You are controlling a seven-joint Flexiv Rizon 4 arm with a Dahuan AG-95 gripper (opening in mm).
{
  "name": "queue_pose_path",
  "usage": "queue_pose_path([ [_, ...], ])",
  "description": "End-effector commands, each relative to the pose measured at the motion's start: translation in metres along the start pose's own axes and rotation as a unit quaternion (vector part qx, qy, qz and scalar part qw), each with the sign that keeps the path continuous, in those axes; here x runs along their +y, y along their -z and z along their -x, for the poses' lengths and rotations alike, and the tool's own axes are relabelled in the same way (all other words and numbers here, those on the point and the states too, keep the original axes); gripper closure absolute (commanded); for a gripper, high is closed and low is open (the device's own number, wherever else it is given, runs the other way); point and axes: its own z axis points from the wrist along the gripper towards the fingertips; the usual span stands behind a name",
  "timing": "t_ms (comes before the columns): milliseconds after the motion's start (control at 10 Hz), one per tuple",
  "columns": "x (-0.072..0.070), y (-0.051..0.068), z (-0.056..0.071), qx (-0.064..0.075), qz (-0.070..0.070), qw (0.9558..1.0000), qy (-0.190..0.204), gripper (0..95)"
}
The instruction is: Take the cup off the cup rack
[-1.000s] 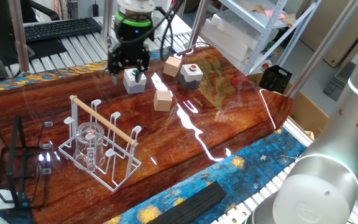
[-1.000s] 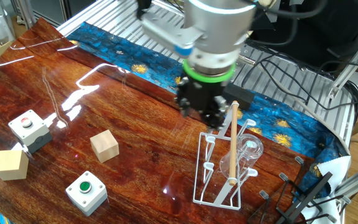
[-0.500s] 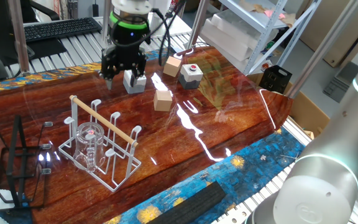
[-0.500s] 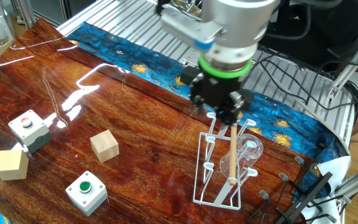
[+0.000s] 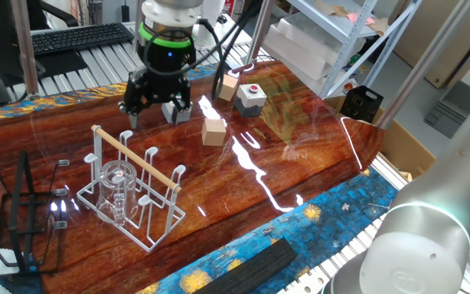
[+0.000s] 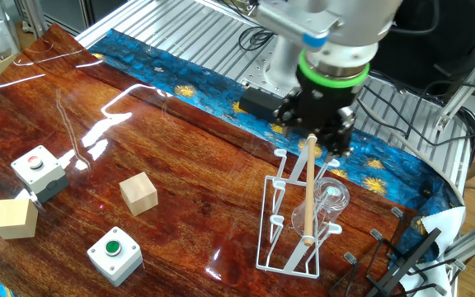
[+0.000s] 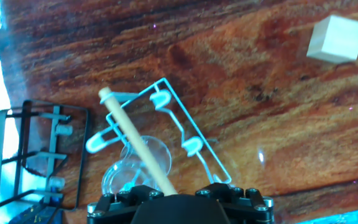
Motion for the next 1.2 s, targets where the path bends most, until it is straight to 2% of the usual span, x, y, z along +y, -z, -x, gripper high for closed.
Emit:
queue_pose_path([
  [100,0.006,-0.001,-0.009,0.000,0.000,1.0000,-0.005,19.0],
  [600,0.028,-0.009,-0.036,-0.003,0.003,0.9997,-0.025,19.0],
  [700,0.029,-0.010,-0.037,-0.003,0.003,0.9996,-0.027,19.0],
  [800,0.035,-0.016,-0.040,-0.005,0.007,0.9994,-0.032,19.0],
  [1200,0.041,-0.030,-0.037,-0.007,0.019,0.9985,-0.051,19.0],
])
